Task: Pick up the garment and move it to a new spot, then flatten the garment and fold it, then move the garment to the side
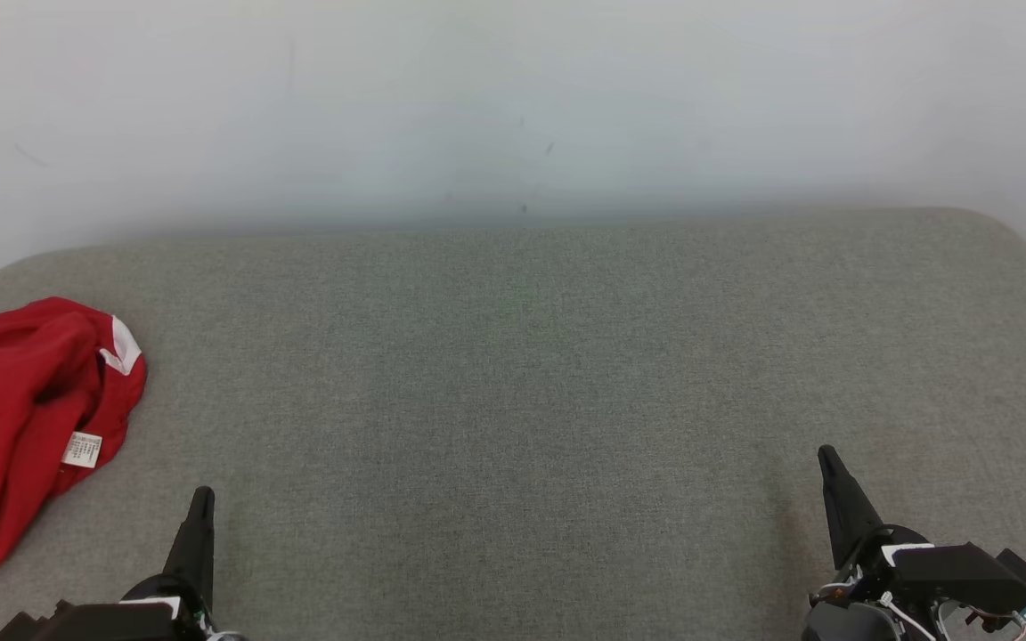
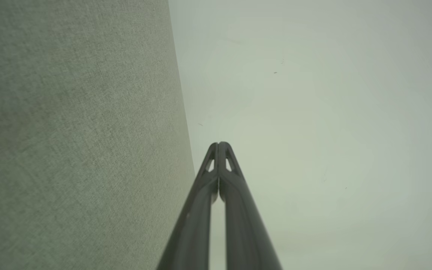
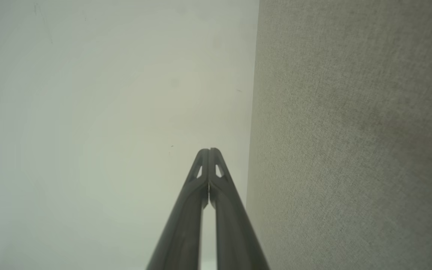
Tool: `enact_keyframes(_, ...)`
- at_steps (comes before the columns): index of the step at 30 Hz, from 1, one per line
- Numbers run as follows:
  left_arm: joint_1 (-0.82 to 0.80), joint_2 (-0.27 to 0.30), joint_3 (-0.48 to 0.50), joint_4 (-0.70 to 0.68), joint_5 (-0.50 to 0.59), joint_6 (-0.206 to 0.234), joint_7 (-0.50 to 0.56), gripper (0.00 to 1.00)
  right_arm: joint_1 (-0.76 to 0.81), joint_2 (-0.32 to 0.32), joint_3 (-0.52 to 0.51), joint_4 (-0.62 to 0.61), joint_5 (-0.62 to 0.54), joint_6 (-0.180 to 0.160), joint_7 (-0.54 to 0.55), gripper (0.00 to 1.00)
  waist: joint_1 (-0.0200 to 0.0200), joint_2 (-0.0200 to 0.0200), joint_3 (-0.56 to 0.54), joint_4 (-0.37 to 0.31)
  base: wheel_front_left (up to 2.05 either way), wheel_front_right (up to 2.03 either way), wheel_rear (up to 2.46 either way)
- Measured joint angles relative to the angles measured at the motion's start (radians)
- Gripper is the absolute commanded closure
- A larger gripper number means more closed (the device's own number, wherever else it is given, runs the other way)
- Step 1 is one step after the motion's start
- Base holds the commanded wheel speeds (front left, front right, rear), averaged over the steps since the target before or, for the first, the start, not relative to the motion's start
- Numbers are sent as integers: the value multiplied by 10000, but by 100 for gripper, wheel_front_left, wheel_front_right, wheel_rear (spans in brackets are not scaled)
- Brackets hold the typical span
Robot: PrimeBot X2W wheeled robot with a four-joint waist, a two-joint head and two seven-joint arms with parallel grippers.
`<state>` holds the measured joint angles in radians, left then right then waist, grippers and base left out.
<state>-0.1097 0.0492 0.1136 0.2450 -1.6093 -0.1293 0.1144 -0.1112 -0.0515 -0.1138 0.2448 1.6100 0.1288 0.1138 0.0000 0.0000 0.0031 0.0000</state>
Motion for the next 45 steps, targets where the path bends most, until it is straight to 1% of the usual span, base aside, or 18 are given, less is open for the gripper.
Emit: enact_keyframes(45,0,0,-2,0,0,0,0,100,0,0,0,0,0,0,-2,100,0,0,0,0,0,0,0)
